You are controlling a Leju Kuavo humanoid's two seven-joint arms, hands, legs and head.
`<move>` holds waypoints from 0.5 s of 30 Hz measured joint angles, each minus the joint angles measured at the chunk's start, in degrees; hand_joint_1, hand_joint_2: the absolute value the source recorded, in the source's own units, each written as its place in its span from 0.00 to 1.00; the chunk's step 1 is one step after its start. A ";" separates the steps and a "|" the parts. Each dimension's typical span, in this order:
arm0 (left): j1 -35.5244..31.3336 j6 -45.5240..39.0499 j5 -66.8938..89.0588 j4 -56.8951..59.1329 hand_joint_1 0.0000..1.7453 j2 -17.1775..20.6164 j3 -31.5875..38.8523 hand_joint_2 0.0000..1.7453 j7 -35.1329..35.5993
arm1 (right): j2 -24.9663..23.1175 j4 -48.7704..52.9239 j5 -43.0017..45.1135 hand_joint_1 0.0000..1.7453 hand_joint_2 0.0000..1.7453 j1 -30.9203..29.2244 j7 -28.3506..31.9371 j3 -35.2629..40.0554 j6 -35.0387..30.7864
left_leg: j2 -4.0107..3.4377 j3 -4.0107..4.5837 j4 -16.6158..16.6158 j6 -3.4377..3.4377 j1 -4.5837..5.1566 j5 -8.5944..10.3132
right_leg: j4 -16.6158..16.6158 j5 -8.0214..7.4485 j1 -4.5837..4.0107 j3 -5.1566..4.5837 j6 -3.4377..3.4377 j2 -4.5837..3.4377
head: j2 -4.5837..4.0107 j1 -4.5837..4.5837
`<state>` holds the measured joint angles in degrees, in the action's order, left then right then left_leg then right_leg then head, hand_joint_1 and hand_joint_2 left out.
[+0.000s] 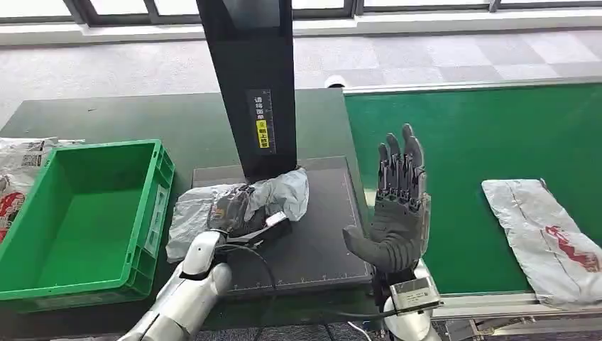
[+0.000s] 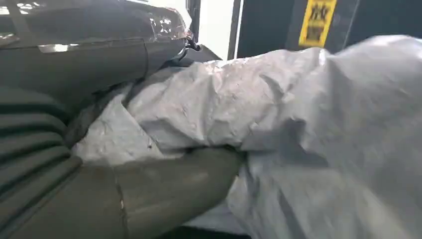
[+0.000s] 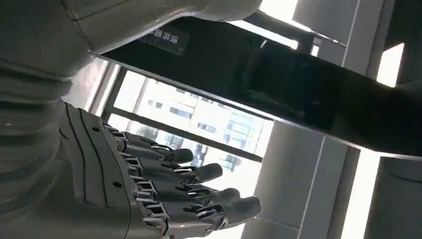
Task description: Moved the parcel from conveyor to table for the left to box.
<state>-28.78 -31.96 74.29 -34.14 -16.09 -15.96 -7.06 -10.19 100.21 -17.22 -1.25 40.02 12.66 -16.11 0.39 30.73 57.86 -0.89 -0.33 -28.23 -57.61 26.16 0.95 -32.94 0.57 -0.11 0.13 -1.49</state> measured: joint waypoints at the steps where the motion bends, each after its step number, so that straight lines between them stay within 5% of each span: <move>1: 0.07 0.00 0.09 -0.39 1.00 0.00 0.00 1.00 0.00 | -0.17 0.00 -0.30 0.00 1.00 -0.07 0.00 -0.02 0.45 | 0.00 0.01 0.00 0.00 0.00 0.00 | 0.00 0.00 0.00 -0.01 0.00 0.00 | 0.00 0.02; 15: 2.21 -2.95 -0.46 -6.32 1.00 -0.04 1.07 1.00 -1.09 | -4.50 1.84 -4.50 0.00 1.00 0.21 0.00 -2.86 6.60 | -0.02 0.08 0.00 0.00 0.00 0.00 | 0.00 0.00 -0.01 -0.11 0.00 -0.02 | 0.00 0.02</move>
<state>-26.56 -34.91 73.83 -40.46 -16.13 -14.88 -8.15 -14.69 102.05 -21.73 -1.04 40.02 9.79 -9.51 0.37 30.81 57.86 -0.89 -0.33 -28.23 -57.61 26.16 0.94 -33.05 0.57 -0.12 0.13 -1.46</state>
